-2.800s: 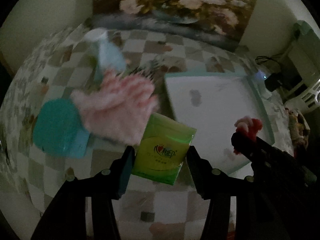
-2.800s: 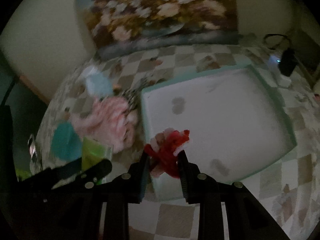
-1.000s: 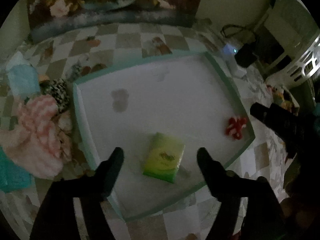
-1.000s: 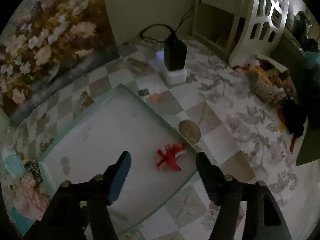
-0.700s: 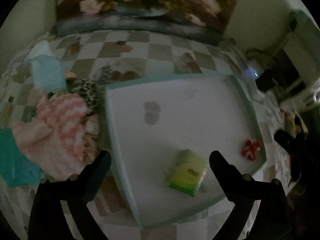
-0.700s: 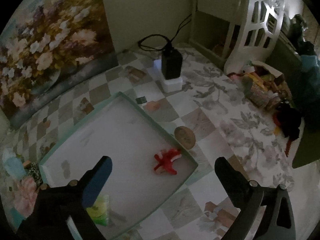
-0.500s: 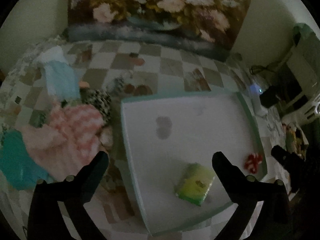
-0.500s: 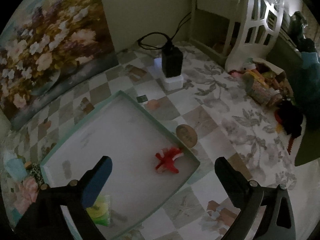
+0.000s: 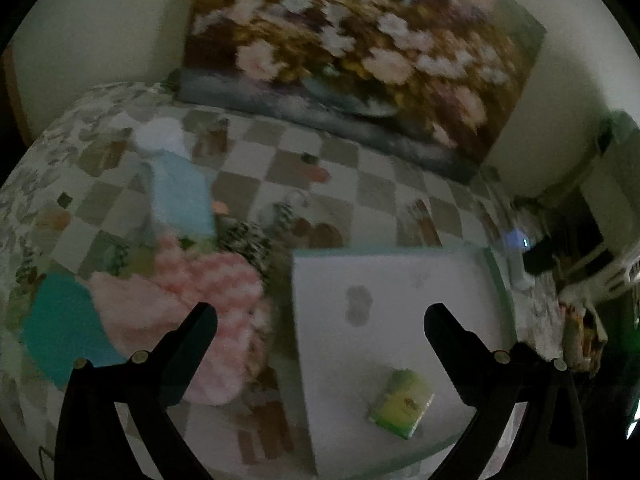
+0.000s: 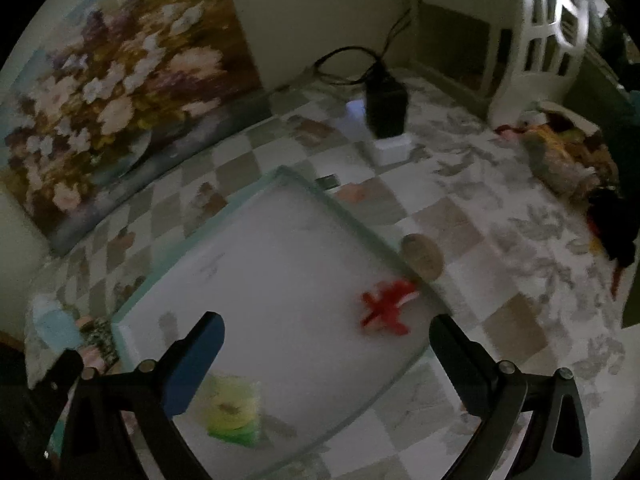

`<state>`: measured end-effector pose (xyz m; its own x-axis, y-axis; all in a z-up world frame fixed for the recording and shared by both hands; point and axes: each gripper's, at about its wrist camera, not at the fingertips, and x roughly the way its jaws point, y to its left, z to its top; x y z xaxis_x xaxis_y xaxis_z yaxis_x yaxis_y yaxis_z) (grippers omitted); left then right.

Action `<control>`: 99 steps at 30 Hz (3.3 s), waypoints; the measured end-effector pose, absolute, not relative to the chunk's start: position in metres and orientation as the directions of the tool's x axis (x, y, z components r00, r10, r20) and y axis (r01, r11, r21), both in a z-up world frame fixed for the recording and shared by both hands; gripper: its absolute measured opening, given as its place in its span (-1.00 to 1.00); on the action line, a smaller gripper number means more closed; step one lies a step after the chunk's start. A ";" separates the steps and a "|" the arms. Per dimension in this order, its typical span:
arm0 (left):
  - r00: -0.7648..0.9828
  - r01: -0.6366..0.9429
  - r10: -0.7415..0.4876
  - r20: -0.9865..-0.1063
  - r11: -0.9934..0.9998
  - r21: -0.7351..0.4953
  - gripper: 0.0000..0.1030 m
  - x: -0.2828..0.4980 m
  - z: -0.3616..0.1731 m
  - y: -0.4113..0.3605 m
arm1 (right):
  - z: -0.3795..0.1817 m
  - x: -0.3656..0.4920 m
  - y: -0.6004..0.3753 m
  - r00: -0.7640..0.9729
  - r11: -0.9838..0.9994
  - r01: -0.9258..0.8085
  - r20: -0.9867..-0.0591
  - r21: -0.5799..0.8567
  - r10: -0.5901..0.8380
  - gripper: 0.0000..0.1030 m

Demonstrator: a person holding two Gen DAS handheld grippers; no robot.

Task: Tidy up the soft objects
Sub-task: 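Move the right tool back to the pink fuzzy cloth on the pile, then grasp the pink-and-white fuzzy cloth with the right tool and lift it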

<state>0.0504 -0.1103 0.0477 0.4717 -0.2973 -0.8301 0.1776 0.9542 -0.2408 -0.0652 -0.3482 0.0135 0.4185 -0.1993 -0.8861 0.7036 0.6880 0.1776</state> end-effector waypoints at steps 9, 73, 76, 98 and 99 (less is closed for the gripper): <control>0.527 0.014 -0.158 -0.835 0.984 -0.178 1.00 0.074 0.056 -0.040 | 0.006 -0.044 -0.315 0.521 0.732 0.573 -0.853 0.369 0.022 1.00; 0.363 -0.212 -0.091 -0.927 0.961 -0.178 1.00 0.115 0.013 0.082 | -0.037 0.072 -0.096 0.429 0.969 0.069 -0.884 0.239 0.187 0.34; 0.362 -0.206 -0.096 -0.927 0.962 -0.180 1.00 0.116 0.013 0.080 | -0.041 0.073 -0.100 0.428 0.968 0.074 -0.884 0.240 0.187 0.06; 0.381 -0.159 -0.119 -0.917 0.968 -0.192 1.00 0.116 0.022 0.065 | -0.004 0.059 -0.132 0.531 0.938 0.115 -0.819 0.327 0.220 -0.57; 0.383 -0.158 -0.120 -0.916 0.968 -0.193 1.00 0.116 0.023 0.065 | -0.001 0.059 -0.135 0.539 0.936 0.119 -0.813 0.332 0.220 -0.57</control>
